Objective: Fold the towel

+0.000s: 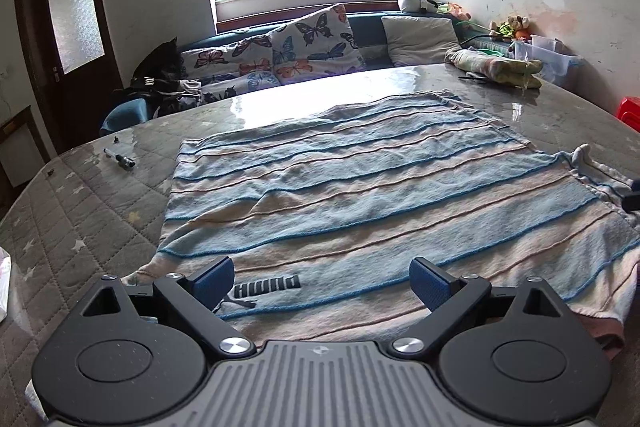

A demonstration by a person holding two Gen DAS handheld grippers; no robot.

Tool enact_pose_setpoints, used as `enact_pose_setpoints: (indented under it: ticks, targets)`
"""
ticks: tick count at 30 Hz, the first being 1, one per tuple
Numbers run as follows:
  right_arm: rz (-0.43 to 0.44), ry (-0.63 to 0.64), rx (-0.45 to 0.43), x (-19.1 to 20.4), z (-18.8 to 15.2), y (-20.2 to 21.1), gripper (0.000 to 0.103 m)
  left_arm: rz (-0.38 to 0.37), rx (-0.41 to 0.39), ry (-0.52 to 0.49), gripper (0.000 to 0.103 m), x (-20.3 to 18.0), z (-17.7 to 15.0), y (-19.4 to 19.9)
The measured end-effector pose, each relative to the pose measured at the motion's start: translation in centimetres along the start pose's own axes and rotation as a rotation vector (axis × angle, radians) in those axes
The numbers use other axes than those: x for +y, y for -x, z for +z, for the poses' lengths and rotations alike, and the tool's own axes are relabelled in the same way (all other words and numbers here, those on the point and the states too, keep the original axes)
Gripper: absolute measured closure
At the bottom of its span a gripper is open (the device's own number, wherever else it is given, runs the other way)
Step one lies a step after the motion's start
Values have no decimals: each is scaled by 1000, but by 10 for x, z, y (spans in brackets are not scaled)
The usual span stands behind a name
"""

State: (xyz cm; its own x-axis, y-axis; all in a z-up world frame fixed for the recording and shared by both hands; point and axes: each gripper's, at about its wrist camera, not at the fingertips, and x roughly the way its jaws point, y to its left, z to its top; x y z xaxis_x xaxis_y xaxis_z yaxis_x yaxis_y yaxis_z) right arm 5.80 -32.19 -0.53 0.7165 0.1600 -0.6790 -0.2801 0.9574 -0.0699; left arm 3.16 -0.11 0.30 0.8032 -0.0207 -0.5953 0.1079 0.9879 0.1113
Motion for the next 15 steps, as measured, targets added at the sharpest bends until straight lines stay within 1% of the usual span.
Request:
enact_pose_setpoints:
  ticks: [7,11,15]
  targets:
    - [-64,-22,1,-12,-21,19,66,-18,-9,-10,7,-9,3,1]
    - [-89,-55,-15,-19,-22,23,66,-35,-10,-18,5,-16,5,0]
    - [-122,-109,-24,-30,-22,20,66,-61,-16,-28,0,-25,7,1]
